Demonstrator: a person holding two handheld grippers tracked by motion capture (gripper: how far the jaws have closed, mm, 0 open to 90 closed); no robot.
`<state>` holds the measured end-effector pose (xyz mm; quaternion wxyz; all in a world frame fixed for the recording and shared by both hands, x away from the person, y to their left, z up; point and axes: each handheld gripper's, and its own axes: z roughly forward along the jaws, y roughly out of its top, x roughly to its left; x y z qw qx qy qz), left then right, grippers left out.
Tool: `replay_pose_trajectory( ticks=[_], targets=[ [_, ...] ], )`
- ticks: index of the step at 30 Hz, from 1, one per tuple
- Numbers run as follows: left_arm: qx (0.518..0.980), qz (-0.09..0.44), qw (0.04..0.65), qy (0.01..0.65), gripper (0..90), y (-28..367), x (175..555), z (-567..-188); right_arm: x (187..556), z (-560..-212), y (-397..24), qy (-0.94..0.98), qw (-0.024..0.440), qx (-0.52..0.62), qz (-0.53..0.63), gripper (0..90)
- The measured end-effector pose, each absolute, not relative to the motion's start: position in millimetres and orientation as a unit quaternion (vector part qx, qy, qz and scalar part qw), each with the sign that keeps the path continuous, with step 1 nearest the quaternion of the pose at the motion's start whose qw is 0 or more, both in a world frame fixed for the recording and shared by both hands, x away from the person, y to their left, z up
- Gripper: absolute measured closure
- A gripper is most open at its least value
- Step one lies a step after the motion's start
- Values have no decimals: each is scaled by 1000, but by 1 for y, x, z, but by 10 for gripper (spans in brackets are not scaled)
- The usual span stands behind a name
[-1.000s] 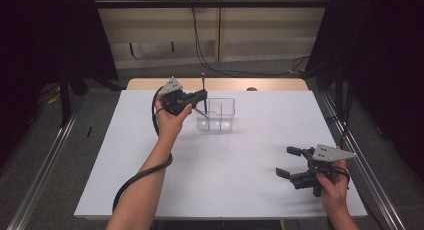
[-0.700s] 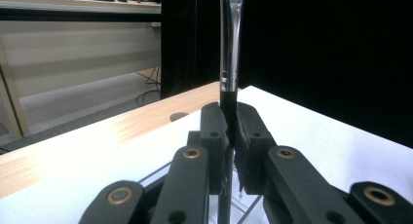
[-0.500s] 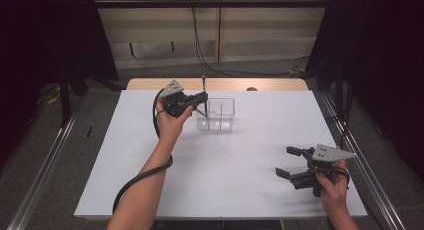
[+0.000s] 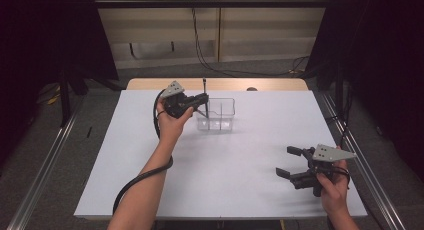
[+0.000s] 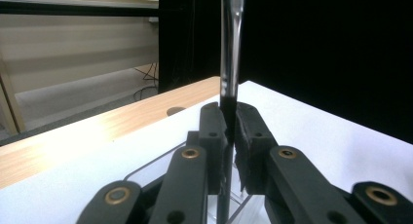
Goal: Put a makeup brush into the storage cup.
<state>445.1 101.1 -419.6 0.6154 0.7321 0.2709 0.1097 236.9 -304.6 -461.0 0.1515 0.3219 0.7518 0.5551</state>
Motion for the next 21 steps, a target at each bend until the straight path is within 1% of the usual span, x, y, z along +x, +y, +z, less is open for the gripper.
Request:
replay_pose_trajectory(
  ticks=[4,6,8,10,14,18,20,21],
  targets=[
    [732,106,616,272,810,101,444,-421,237,-461,-304,752,151,321,555,87],
    [729,103,620,271,777,102,444,-421,237,-461,-304,752,152,321,555,87],
    [726,102,624,272,693,103,443,-420,237,-461,-304,752,152,321,556,87],
    [724,98,628,269,638,104,443,-419,237,-461,-304,752,151,321,556,87],
    [714,103,641,262,469,106,444,-420,237,-461,-304,751,152,321,556,87],
    [715,91,639,270,390,108,444,-420,236,-460,-304,751,151,322,556,87],
    [713,94,639,272,367,109,443,-419,236,-460,-303,752,152,321,556,87],
    [712,90,641,272,337,109,442,-419,236,-460,-303,752,152,320,556,87]
  ],
)
